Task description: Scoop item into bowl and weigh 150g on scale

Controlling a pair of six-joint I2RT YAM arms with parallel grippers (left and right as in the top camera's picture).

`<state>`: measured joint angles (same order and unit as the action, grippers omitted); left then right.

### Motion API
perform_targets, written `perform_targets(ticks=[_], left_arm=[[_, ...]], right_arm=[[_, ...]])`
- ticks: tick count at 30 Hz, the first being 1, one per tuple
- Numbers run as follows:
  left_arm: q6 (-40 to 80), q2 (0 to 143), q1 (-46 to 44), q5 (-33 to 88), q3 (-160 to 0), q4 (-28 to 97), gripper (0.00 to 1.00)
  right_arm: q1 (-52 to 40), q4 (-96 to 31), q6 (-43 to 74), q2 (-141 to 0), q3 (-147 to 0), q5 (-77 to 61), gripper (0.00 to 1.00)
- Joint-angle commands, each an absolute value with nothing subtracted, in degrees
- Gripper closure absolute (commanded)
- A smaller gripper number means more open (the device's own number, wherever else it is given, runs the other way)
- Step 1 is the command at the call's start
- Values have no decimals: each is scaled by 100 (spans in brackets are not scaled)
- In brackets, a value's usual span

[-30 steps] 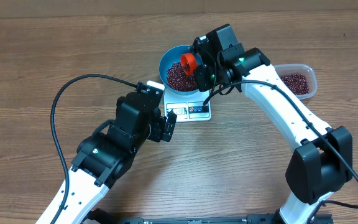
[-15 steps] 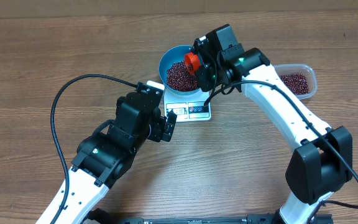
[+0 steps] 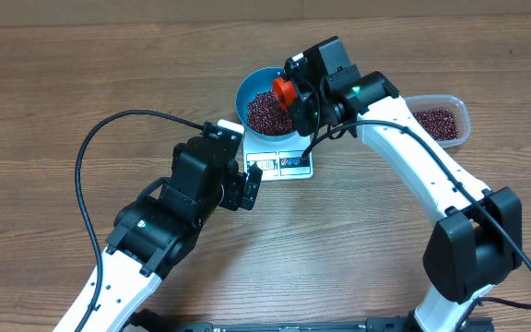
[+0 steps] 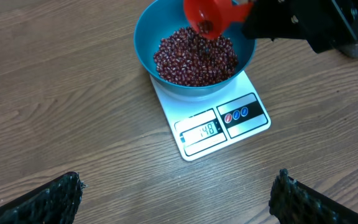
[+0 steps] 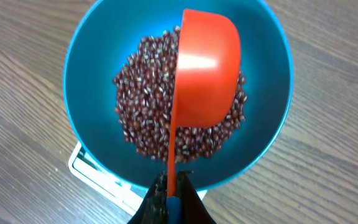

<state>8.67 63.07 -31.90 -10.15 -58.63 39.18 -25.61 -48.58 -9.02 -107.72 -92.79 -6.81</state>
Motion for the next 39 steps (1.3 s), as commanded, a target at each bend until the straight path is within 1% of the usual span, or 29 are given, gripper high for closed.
perform_targets(ticks=[1, 3, 4, 6, 8, 9, 10, 11, 13, 17, 18, 19, 21, 23, 28, 39], left_arm=[[882, 6337, -3223, -1092, -5854, 3903, 0], [882, 6337, -3223, -1092, -5854, 3903, 1], [880, 6337, -3223, -1092, -5854, 3903, 1], [882, 6337, -3223, -1092, -5854, 3903, 1], [882, 6337, -3223, -1092, -5854, 3903, 1], [882, 6337, -3223, -1092, -5854, 3903, 0], [882, 6337, -3223, -1092, -5854, 3903, 1], [882, 6337, -3223, -1092, -5854, 3903, 1], [882, 6337, -3223, -1092, -5854, 3903, 1], [882, 6337, -3223, -1092, -5854, 3903, 1], [882, 6337, -3223, -1092, -5854, 3903, 1], [882, 6337, -3223, -1092, -5854, 3900, 1], [882, 6337, -3223, -1092, -5854, 3903, 0], [882, 6337, -3223, -1092, -5854, 3900, 1], [882, 6337, -3223, -1092, -5854, 3903, 0], [882, 6337, -3227, -1092, -5854, 3903, 1]], right_arm=[[-2606, -4777, -937, -10586, -9456, -838, 96], [-2602, -4801, -897, -10586, -9456, -561, 96], [-2598, -4700, -676, -10586, -9456, -722, 96], [-2609, -4687, -849, -10586, -9456, -895, 97], [-2609, -4748, -985, -10586, -9456, -497, 96], [-2609, -4646, -652, -10586, -9456, -541, 96], [-2609, -4593, -561, -10586, -9456, -731, 96], [-2609, -4578, -628, -10586, -9456, -891, 96], [-2609, -4648, -886, -10586, -9456, -639, 96], [-2602, -4574, -738, -10586, -9456, -856, 96], [-2602, -4689, -1066, -10586, -9456, -714, 96], [-2602, -4713, -1055, -10586, -9456, -631, 96], [-2587, -4637, -843, -10586, -9456, -794, 96], [-2587, -4630, -840, -10586, -9456, -1039, 96], [-2587, -4845, -725, -10586, -9456, -1052, 96], [-2587, -4945, -578, -10586, -9459, -1710, 96]])
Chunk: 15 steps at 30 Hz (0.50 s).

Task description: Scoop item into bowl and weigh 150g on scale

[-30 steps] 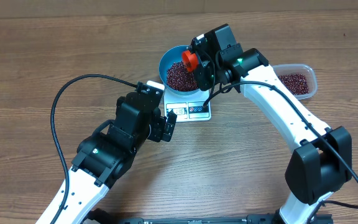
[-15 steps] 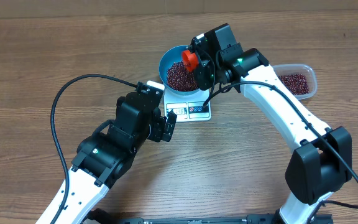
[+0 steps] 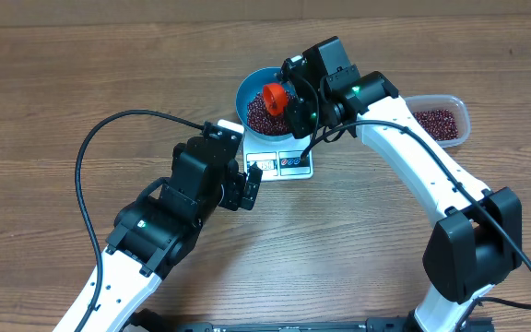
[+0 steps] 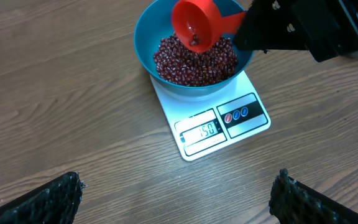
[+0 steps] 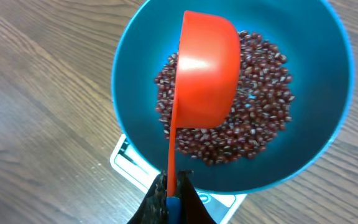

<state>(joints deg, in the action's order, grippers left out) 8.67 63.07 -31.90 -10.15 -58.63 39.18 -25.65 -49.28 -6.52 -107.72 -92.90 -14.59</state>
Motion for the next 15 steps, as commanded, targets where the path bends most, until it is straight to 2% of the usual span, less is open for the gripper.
perform_targets(ticks=[1, 15], left_arm=[[882, 6337, -3227, -1092, -5854, 3903, 1], [880, 6396, -3227, -1092, -5854, 3905, 1]], right_arm=[[-2587, -4974, -578, -10586, -9459, -1708, 96], [-2165, -5118, -578, -9937, -9463, -1940, 96]])
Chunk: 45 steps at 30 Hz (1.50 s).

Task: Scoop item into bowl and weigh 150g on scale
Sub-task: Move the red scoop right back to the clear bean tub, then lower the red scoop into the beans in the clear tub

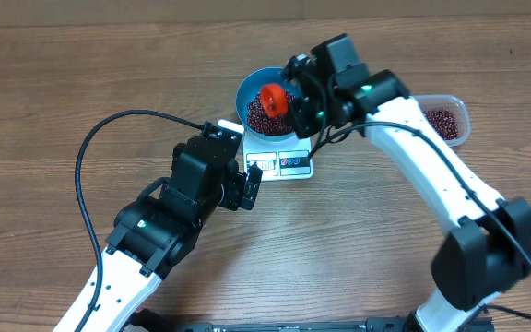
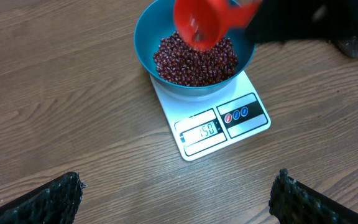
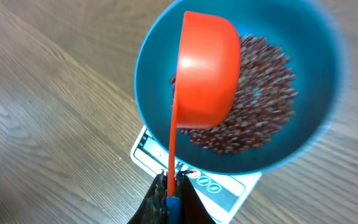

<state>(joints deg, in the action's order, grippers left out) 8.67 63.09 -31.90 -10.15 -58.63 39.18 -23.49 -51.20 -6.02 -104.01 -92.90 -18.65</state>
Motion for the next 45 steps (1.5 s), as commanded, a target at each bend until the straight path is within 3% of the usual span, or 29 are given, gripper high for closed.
perform_targets(ticks=[1, 8, 23, 45], left_arm=[[882, 6420, -3227, -1090, -5854, 3903, 1], [882, 6556, -3227, -1092, -5854, 3916, 0], [882, 6827, -3227, -1092, -5854, 3911, 1], [882, 7155, -3216, -1094, -5854, 3887, 1]], right_arm=[[-2117, -5135, -580, -9880, -9463, -1940, 96], [-1439, -5463, -580, -9485, -9463, -1857, 96], [958, -6573, -626, -9376, -9463, -1852, 96], [1052, -7087, -648, -9376, -9461, -1874, 96]])
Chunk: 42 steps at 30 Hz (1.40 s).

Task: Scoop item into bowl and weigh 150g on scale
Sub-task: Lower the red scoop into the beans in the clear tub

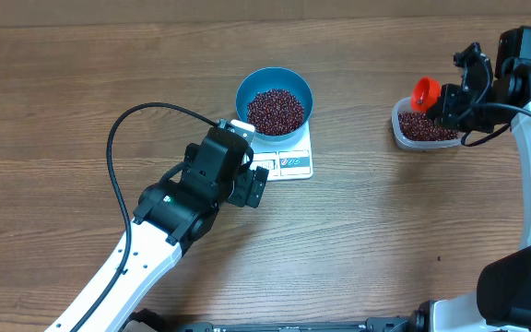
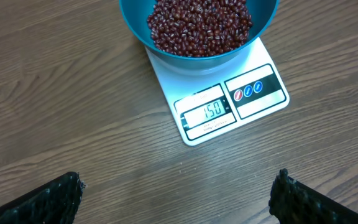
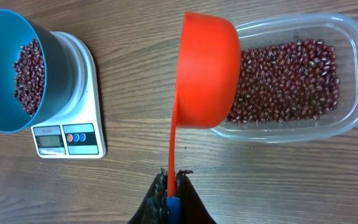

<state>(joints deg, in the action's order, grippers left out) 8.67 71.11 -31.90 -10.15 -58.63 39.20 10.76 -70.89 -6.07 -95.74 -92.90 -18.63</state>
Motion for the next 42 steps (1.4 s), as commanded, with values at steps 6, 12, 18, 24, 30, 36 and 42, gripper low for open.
perform_targets(ticks=[6, 12, 18, 24, 30, 36, 42], left_arm=[[884, 7157, -3218, -1092, -5854, 3870, 1], [886, 7157, -3218, -1090, -5854, 3870, 1], [886, 7157, -3218, -1090, -5854, 3872, 0], [886, 7157, -3218, -1090, -5854, 3872, 0], [886, 7157, -3218, -1090, -5854, 3872, 1], [884, 7157, -3218, -1090, -5854, 3876, 0], [886, 7157, -3218, -1090, -5854, 3876, 1]], right_arm=[[1050, -7135, -821, -9376, -9463, -1463, 96], [1050, -7131, -1009, -9376, -9463, -207, 96], [1007, -7428, -1918, -9376, -9461, 78, 96], [681, -7557, -1918, -9376, -9459, 1157, 96], [174, -7572, -1916, -9376, -9456, 2032, 96], [97, -7319, -1328, -9378, -9435, 2137, 96], [434, -7234, -366, -9441, -9369, 902, 96]])
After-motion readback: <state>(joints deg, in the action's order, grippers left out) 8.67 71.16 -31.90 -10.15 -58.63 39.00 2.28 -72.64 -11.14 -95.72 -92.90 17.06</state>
